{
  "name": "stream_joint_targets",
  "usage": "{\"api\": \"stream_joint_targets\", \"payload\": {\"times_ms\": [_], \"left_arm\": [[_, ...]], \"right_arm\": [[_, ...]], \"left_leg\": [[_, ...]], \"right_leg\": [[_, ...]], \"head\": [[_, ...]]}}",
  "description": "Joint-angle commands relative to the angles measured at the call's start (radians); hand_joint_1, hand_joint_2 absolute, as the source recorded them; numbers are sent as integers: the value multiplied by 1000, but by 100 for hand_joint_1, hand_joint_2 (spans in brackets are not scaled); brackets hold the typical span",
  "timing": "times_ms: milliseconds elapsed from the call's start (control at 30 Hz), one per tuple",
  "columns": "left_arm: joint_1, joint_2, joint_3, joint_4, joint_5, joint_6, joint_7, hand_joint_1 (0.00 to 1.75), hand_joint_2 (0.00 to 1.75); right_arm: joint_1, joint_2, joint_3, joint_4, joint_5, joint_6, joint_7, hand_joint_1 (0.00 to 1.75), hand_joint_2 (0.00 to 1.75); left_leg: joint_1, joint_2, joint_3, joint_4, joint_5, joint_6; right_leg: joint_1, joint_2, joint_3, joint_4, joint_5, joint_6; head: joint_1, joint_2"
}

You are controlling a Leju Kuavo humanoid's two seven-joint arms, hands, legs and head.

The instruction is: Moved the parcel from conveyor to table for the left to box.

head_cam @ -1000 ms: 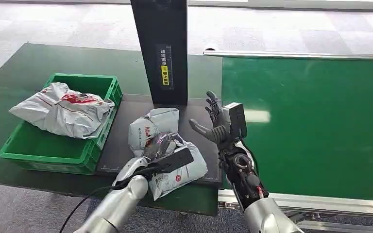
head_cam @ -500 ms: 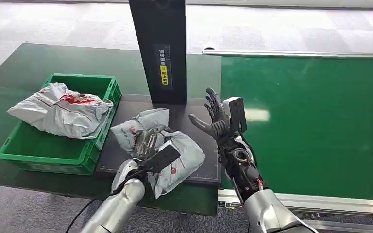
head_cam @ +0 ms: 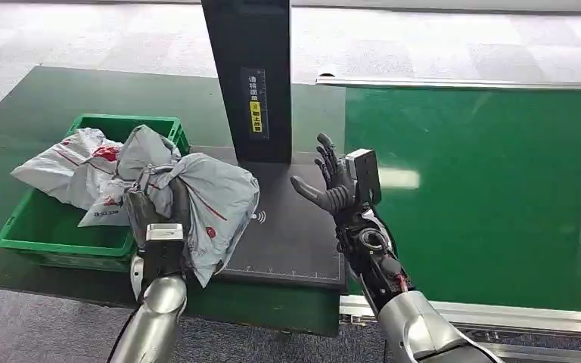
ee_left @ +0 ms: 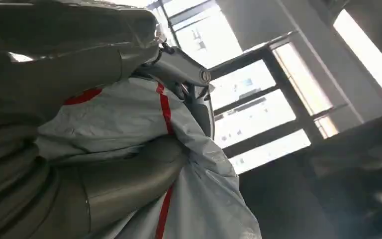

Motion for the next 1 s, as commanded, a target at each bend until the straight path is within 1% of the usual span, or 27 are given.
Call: {"api": "stream_joint_targets", "payload": {"times_ms": [33,67,100,133,167,200,233,267,300,367,400,433,500,533,600,633,700,733,767,867,900,933,967,1000], "left_arm": [[-133,-93,395,44,-427,5,19,175,175],[-158,-93,420,79,-423,5,-3,175,175],[-178,-93,471,90,-447,5,-2,175,175],[-207,-93,524,139,-516,5,59,175,175],[-225,-85,535,162,-514,5,54,175,175],[-248,-90,587,181,-608,5,113,175,175],[-276,-74,620,229,-661,5,191,175,175],[-291,-62,620,247,-658,5,196,175,175],[-310,-40,626,284,-683,5,228,175,175],[-388,34,636,425,-761,5,372,175,175],[-403,45,643,454,-736,5,371,175,175],[-423,71,662,483,-773,5,417,175,175],[-455,94,676,551,-798,5,462,175,175],[-457,102,681,558,-817,5,484,175,175],[-463,120,689,586,-886,5,569,175,175],[-461,119,702,574,-893,5,575,175,175],[-465,129,697,594,-917,5,594,175,175],[-463,151,626,609,-878,5,623,175,175],[-467,149,621,616,-891,5,606,175,175],[-516,160,568,763,-910,4,614,175,175],[-530,164,550,805,-917,-28,620,175,175],[-549,163,538,856,-907,-111,636,171,175],[-559,156,541,884,-885,-186,659,171,175],[-557,152,540,883,-885,-182,661,127,175]], "right_arm": [[-61,6,36,108,15,24,-4,0,175],[-59,8,37,112,17,23,-6,0,175],[-57,9,43,114,22,28,-9,0,175],[-55,11,45,119,26,26,-12,0,175],[-51,14,47,121,27,25,-15,0,175],[-50,16,48,126,30,23,-18,0,175],[-49,18,50,128,31,28,-17,0,175],[-49,20,50,129,31,26,-17,0,175],[-50,22,54,129,34,29,-15,0,175],[-52,22,61,125,36,40,-7,0,175],[-51,23,58,125,28,54,3,0,175],[-43,27,30,127,-36,151,41,0,175],[-33,21,34,127,-44,167,39,0,175],[-31,20,38,126,-44,172,37,0,175],[-31,19,39,128,-58,188,45,0,175],[-35,19,47,128,-52,172,45,0,175],[-42,21,51,127,-54,168,51,0,175],[-42,22,42,124,-47,168,57,0,175],[-43,19,46,121,-52,167,59,0,175],[-35,8,55,113,-64,171,61,0,175],[-33,5,57,111,-65,171,61,0,175],[-28,-1,62,110,-68,172,62,0,175],[-24,-6,65,110,-70,176,59,0,175],[-22,-8,65,111,-70,178,58,0,175]], "left_leg": [[0,1,0,1,0,0],[0,1,0,0,0,0],[0,2,1,0,0,0],[0,1,1,0,0,0],[0,2,2,-1,0,0],[0,3,3,-1,0,0],[0,3,3,-1,0,0],[0,2,2,0,0,0],[0,2,3,-1,1,0],[0,1,3,-1,1,0],[0,2,3,-1,1,0],[0,1,4,-2,1,0],[0,1,4,-2,1,0],[0,2,3,-1,1,0],[0,2,3,-1,1,0],[0,1,3,-1,1,0],[0,2,3,-1,0,0],[1,2,2,0,0,0],[1,2,3,-1,0,0],[1,0,2,-1,1,0],[1,-2,1,0,1,0],[0,-1,1,0,1,0],[0,-2,1,0,1,0],[0,-3,1,-1,2,0]], "right_leg": [[0,1,0,0,0,0],[0,1,0,1,0,0],[0,2,0,0,1,-1],[0,1,0,0,1,0],[0,2,1,0,1,-1],[0,2,1,0,1,-1],[0,3,1,0,1,-1],[0,2,1,0,1,-1],[1,2,1,-1,1,-1],[1,1,2,-1,1,-1],[1,2,2,0,1,-1],[1,2,2,-1,1,-1],[1,1,3,-1,1,-1],[1,2,2,0,1,-1],[1,2,1,0,1,-1],[0,1,1,0,0,-1],[1,3,1,0,1,-1],[1,2,1,0,1,-1],[1,2,1,0,1,-1],[1,0,1,0,0,-1],[1,-2,1,1,0,-1],[1,-1,0,0,0,-1],[1,-2,0,0,0,-1],[1,-3,1,0,0,-1]], "head": [[0,0],[0,0],[0,0],[0,0],[0,0],[0,0],[0,0],[0,0],[0,0],[0,0],[0,0],[0,0],[0,0],[0,0],[0,0],[0,0],[0,0],[0,0],[0,0],[0,0],[0,0],[0,0],[0,0],[0,0]]}}
